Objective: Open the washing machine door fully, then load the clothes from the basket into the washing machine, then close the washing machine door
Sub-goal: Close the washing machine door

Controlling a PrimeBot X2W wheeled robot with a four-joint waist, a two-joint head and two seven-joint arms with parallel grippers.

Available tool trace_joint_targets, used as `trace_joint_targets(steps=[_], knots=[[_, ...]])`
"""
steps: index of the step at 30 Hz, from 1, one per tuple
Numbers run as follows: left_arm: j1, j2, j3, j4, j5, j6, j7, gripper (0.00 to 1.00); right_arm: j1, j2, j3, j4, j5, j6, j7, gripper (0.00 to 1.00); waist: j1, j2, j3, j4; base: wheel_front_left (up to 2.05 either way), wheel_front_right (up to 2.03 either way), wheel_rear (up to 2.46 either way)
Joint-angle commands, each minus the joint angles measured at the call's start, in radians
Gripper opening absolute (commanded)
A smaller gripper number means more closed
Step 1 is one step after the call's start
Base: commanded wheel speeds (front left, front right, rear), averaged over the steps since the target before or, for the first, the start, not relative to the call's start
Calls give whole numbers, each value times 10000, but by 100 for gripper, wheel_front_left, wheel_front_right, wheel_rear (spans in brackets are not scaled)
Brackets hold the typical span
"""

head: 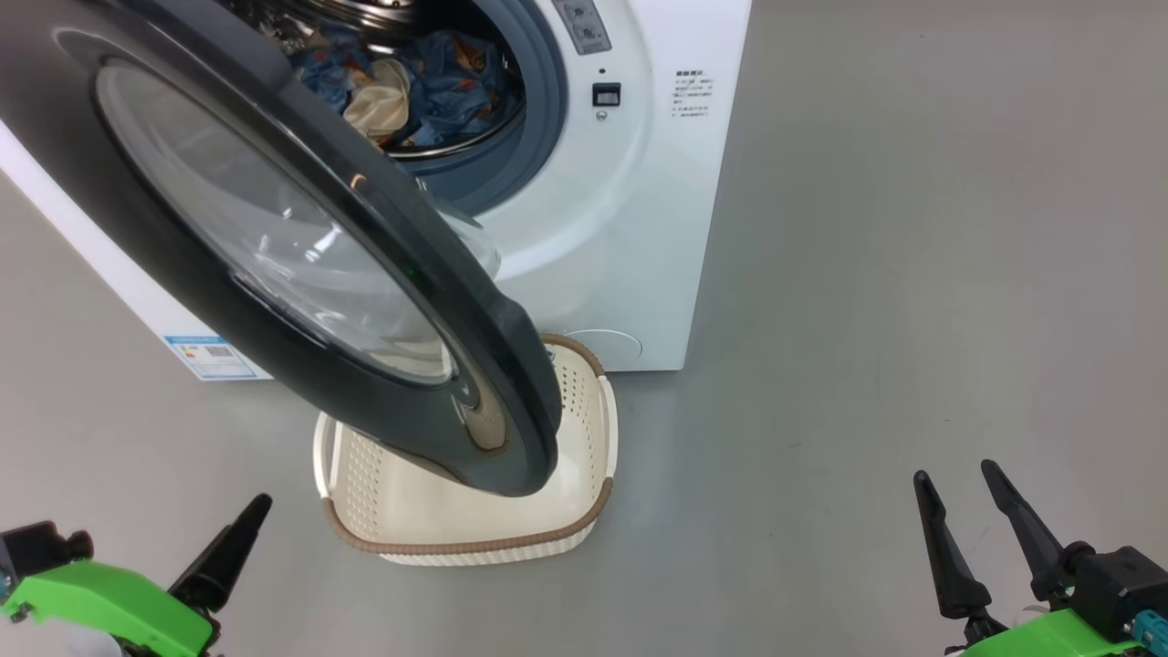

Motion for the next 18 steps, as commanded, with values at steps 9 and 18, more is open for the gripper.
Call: trace_joint_targets(steps=[9, 18], knots=[[-152, 839, -688, 296, 1102, -29, -2089, 100, 16, -187, 64, -259, -50, 27, -49, 100, 0, 0, -23, -204, 0, 0, 0], [-268, 982, -1700, 1094, 2229, -29, -3857, 100, -45, -162, -126, -335, -1, 27, -49, 100, 0, 0, -16, -415, 0, 0, 0]])
